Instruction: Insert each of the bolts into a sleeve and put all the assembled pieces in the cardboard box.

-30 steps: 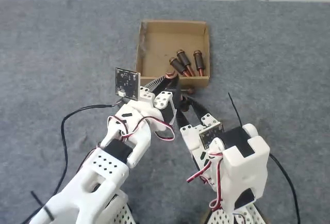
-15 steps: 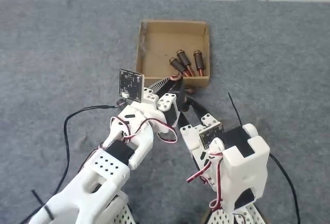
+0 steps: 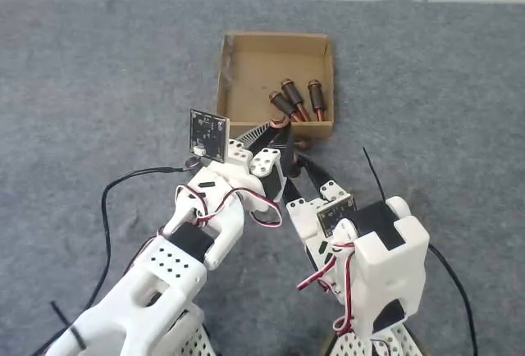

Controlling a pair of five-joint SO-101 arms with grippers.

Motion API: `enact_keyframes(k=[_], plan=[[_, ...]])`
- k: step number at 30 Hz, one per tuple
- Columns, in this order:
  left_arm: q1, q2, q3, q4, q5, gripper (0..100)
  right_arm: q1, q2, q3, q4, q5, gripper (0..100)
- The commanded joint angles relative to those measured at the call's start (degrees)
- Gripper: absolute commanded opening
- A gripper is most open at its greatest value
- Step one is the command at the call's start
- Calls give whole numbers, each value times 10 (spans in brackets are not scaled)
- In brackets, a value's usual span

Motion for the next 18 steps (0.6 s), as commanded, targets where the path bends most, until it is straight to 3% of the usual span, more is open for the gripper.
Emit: enact_keyframes(k=[1, 6, 15, 18], plan=[[-5, 34, -19, -40, -9, 11, 3, -33, 19, -14, 4, 6], [-2, 97, -22, -91, -9, 11, 4, -33, 19, -14, 4, 6], [-1, 98, -15, -86, -9, 11, 4, -33, 19, -15, 4, 6], [21, 98, 5, -84, -46, 11, 5, -33, 19, -15, 4, 6]])
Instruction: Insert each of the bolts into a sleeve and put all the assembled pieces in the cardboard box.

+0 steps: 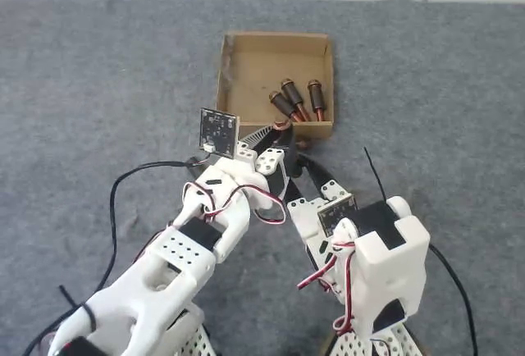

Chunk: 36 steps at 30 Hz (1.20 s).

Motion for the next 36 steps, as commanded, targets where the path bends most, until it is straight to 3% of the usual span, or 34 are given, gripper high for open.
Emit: enact_keyframes(k=[1, 25, 32, 36], plan=[[26, 1, 9, -13, -55, 11, 2, -32, 19, -15, 4, 6], [33, 3, 36, -11, -71, 13, 19, -33, 20, -19, 4, 6], [30, 5, 36, -11, -69, 129, 20, -33, 20, -19, 4, 6], [29, 2, 36, -11, -69, 115, 20, -33, 20, -19, 4, 6]])
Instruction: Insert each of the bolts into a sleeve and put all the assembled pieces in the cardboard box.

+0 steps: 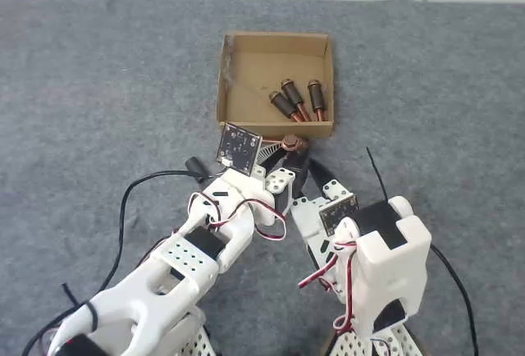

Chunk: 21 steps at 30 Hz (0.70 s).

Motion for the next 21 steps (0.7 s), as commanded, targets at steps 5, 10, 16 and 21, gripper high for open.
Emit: enact_keyframes(k=[5, 10, 16, 21], plan=[[6, -4, -2, -10, -7, 111, 18, -33, 20, -19, 4, 6], [-6, -4, 3, -10, -9, 133, 22, -33, 20, -19, 4, 6], [-25, -4, 3, -10, -9, 141, 22, -33, 20, -19, 4, 6], [-12, -4, 3, -10, -9, 140, 22, -33, 20, -19, 4, 6]])
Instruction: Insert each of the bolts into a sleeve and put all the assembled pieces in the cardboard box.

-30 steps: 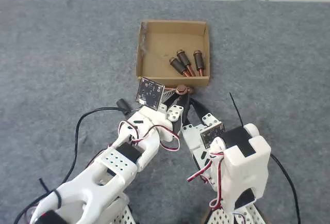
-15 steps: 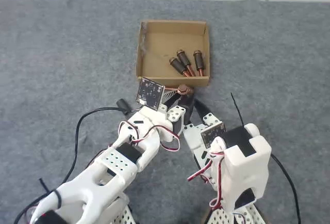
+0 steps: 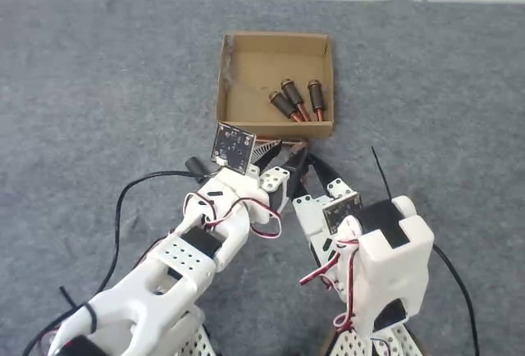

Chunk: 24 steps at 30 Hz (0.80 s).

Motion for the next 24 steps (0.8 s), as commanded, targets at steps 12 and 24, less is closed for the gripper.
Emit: enact_keyframes(k=[12, 24], plan=[[11, -70, 4, -10, -2, 137, 7, -33, 15, -19, 3, 6], [-52, -273, 45, 124, -1, 137, 7, -33, 14, -19, 3, 6]])
